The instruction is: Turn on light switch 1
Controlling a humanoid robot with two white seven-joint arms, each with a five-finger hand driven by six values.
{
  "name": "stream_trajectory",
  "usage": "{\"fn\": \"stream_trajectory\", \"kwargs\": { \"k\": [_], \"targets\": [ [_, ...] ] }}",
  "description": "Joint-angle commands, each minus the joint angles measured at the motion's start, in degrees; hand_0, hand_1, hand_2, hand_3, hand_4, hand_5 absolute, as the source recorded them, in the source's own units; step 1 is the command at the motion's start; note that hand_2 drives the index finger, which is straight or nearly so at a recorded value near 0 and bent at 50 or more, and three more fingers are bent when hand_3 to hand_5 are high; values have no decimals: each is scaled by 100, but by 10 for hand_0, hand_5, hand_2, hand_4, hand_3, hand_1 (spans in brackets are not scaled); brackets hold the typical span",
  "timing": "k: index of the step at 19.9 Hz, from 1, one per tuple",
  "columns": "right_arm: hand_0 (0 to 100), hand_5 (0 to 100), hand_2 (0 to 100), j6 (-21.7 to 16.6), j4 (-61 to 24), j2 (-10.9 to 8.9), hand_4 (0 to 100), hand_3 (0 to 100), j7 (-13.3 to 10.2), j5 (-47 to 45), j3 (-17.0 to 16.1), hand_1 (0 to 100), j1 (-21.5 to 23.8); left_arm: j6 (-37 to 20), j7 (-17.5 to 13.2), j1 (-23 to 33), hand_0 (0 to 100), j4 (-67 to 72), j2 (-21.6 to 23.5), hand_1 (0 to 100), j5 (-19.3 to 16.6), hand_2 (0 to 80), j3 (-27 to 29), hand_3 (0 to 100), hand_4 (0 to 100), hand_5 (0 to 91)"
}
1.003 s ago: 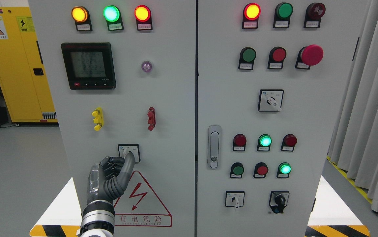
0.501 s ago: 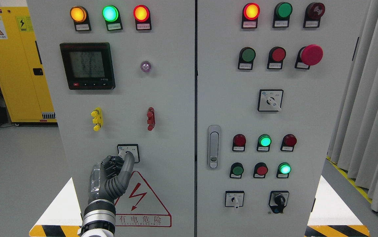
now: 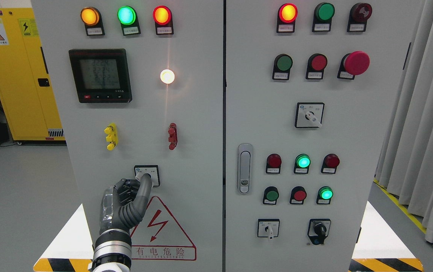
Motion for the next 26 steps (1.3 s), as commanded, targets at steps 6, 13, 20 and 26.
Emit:
{"fn": "stream_trajectory", "kwargs": {
  "k": [6,13,20,26],
  "targets": [
    [0,0,40,0,0,0,0,0,4,0,0,500,0,5,2,17,390,-2,-3,496,17,591,8,879,886,830],
    [0,0,40,0,0,0,0,0,-5,0,0,500,0,5,10,61,265,-29,6,484,17,596,0,880,885,825],
    [0,0,40,0,0,0,0,0,-5,0,0,500,0,-39,19,184,211,-142,15,485,43,601,-9,880,884,818],
    [0,0,40,0,0,0,0,0,-5,0,0,500,0,-372,19,597,211,-415,59,485,35,617,-9,883,886,814]
  ]
}}
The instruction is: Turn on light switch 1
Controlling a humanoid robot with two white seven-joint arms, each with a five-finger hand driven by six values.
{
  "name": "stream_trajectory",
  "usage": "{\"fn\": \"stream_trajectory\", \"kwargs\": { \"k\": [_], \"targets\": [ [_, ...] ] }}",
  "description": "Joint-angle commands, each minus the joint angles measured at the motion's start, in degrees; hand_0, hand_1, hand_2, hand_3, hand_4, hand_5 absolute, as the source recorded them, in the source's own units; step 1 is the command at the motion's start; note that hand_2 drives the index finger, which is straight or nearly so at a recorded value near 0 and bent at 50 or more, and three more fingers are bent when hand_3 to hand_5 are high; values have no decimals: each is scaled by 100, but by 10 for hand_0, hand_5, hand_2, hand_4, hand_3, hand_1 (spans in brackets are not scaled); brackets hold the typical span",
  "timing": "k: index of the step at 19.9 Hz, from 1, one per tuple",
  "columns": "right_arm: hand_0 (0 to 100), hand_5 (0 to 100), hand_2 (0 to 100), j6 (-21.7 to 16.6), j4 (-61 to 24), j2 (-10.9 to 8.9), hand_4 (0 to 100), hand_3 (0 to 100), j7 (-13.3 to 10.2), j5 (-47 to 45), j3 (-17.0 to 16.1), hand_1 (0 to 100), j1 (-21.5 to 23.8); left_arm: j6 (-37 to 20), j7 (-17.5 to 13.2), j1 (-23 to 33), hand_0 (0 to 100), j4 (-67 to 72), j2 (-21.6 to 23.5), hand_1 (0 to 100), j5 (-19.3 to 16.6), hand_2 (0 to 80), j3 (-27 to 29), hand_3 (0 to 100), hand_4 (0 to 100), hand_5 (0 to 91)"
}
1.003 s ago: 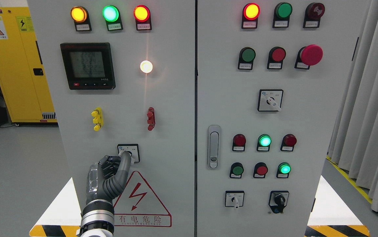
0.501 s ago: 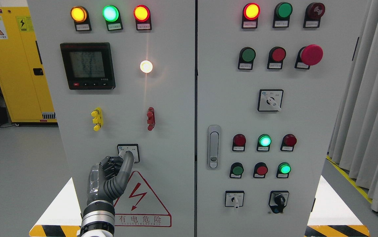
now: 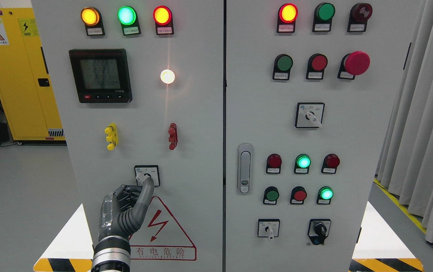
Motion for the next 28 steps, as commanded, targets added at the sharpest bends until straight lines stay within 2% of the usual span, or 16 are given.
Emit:
{"fn": "stream_trajectory", "kwargs": {
  "k": [1,6,13,15,16,18,19,22,25,28],
  "targets": [
    [0,0,40,0,0,0,0,0,2,0,0,500,0,-318,-1,317,211,-285,49,485,-7,619,14,882,888,814],
    [0,0,40,0,0,0,0,0,2,0,0,500,0,-722,-10,772,223,-356,49,481,2,633,32,884,894,813],
    [0,0,40,0,0,0,0,0,2,0,0,500,0,-1751,-71,2222,224,-294,128,449,2,644,32,910,911,837],
    [0,0,40,0,0,0,0,0,2,0,0,500,0,-1953,-342,2618,227,-172,207,431,28,609,163,939,916,843],
    [0,0,40,0,0,0,0,0,2,0,0,500,0,-2154,-588,2741,229,-6,233,411,28,557,373,953,935,832],
    [0,0,40,0,0,0,0,0,-6,0,0,500,0,-2602,-1019,2900,228,477,198,405,37,538,716,951,956,828],
    [0,0,40,0,0,0,0,0,-6,0,0,500,0,-2839,-1134,2997,226,732,224,400,37,536,848,950,965,817],
    [0,0,40,0,0,0,0,0,2,0,0,500,0,-3595,-1346,3383,227,1251,321,381,246,529,1078,936,952,788],
    [0,0,40,0,0,0,0,0,2,0,0,500,0,-4289,-1390,3761,231,1927,470,358,721,513,1139,909,929,711],
    [0,0,40,0,0,0,0,0,-6,0,0,500,0,-5010,-1460,3982,231,2919,576,340,889,505,1184,890,905,664]
  ]
}}
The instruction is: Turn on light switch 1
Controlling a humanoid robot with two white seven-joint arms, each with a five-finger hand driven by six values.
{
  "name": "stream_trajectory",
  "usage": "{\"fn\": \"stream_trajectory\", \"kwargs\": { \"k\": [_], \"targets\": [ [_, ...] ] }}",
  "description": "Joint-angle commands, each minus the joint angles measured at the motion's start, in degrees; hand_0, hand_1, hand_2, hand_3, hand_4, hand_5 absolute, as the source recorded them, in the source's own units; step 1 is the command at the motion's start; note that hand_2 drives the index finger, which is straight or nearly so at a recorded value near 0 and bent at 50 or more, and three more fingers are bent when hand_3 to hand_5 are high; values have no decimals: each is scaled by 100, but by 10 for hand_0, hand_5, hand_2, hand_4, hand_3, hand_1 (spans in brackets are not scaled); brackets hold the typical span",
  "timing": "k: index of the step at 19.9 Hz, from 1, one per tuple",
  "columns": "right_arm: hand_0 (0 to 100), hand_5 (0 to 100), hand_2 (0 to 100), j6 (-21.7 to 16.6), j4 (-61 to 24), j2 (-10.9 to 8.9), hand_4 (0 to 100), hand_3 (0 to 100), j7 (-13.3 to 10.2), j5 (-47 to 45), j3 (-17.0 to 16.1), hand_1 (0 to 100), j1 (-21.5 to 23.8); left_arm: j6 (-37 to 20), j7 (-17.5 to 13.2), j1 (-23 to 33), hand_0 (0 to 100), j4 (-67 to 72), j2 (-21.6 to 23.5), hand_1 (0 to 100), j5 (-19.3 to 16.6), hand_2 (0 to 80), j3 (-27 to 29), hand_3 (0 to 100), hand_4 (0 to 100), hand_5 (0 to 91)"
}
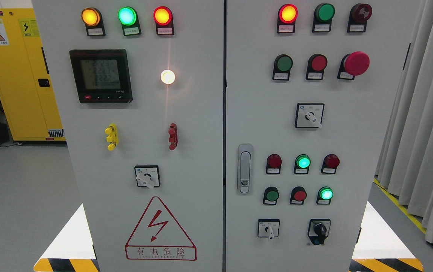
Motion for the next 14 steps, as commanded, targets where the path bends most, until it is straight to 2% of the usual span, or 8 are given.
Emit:
{"fn": "stream_trajectory", "kwargs": {
  "k": [1,3,5,9,10,11,12,14],
  "targets": [
    [0,0,40,0,0,0,0,0,-11,0,0,500,0,-933,-206,625,231,2378,282,333,476,504,486,888,902,656],
    [0,0,40,0,0,0,0,0,-2,0,0,500,0,-1645,-487,695,224,3388,318,309,581,495,494,878,886,641],
    [0,0,40,0,0,0,0,0,-2,0,0,500,0,-2095,-742,704,210,4495,344,300,608,481,495,860,868,621],
    [0,0,40,0,0,0,0,0,-11,0,0,500,0,-2237,-945,617,196,6483,292,288,608,462,468,825,837,589],
    [0,0,40,0,0,0,0,0,-2,0,0,500,0,-2228,-1128,608,187,6800,283,278,591,421,459,752,770,508],
    [0,0,40,0,0,0,0,0,-11,0,0,500,0,-2211,-1339,599,169,7029,283,273,582,360,459,653,671,374],
    [0,0,40,0,0,0,0,0,-2,0,0,500,0,-2176,-1524,599,167,7249,283,272,556,349,442,646,668,371],
    [0,0,40,0,0,0,0,0,-2,0,0,500,0,-2080,-1727,555,154,7767,335,278,512,198,424,433,472,93]
  ]
}}
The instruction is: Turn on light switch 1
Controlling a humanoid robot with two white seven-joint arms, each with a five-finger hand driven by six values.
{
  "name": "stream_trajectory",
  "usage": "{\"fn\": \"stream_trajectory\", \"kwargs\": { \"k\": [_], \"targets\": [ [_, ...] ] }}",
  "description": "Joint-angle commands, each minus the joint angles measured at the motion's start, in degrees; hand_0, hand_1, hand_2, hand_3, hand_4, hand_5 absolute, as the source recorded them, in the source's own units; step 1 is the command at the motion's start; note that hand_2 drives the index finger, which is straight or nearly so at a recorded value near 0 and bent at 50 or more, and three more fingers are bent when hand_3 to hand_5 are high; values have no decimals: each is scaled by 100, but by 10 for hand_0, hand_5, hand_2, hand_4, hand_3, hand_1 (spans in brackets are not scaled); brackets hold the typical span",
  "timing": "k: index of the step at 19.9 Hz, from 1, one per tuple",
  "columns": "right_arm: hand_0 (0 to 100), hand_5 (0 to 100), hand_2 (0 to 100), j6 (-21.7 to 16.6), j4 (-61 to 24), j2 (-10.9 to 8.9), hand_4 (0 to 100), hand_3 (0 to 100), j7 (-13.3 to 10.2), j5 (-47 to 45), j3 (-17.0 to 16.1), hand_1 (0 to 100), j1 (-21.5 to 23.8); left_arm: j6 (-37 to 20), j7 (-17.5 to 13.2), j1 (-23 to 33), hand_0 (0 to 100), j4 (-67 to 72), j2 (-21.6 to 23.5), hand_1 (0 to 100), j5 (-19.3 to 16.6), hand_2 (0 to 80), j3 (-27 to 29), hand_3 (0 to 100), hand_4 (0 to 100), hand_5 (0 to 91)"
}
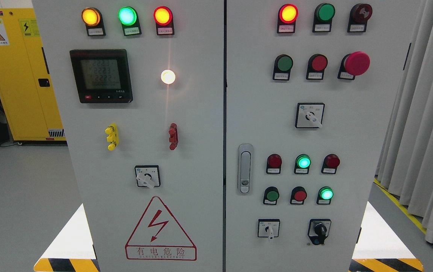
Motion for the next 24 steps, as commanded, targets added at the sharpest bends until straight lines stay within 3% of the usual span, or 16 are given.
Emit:
{"fn": "stream_trajectory", "kwargs": {
  "k": [1,2,3,4,5,6,10,17,24],
  "targets": [
    [0,0,40,0,0,0,0,0,-8,0,0,500,0,236,-358,-84,155,3783,126,277,-70,190,72,417,455,61],
    [0,0,40,0,0,0,0,0,1,0,0,500,0,429,-358,-146,170,4011,135,255,-175,83,37,301,347,0],
    [0,0,40,0,0,0,0,0,-8,0,0,500,0,648,-367,-216,194,4214,136,240,-280,16,28,179,242,0],
    [0,0,40,0,0,0,0,0,1,0,0,500,0,859,-375,-251,203,4346,136,235,-394,6,28,118,222,0],
    [0,0,40,0,0,0,0,0,1,0,0,500,0,1053,-384,-278,213,4461,136,228,-509,0,-7,23,140,0],
    [0,0,40,0,0,0,0,0,1,0,0,500,0,1211,-410,-330,228,4566,127,223,-571,0,-59,0,9,0],
    [0,0,40,0,0,0,0,0,1,0,0,500,0,1651,-411,-480,252,4805,100,239,-589,0,-209,0,0,0],
    [0,0,40,0,0,0,0,0,1,0,0,500,0,2100,-376,-734,306,4927,-31,148,-571,0,-419,0,0,0],
    [0,0,40,0,0,0,0,0,1,0,0,500,0,2109,-358,-876,315,5121,-190,53,-325,0,-473,0,0,0]
  ]
}}
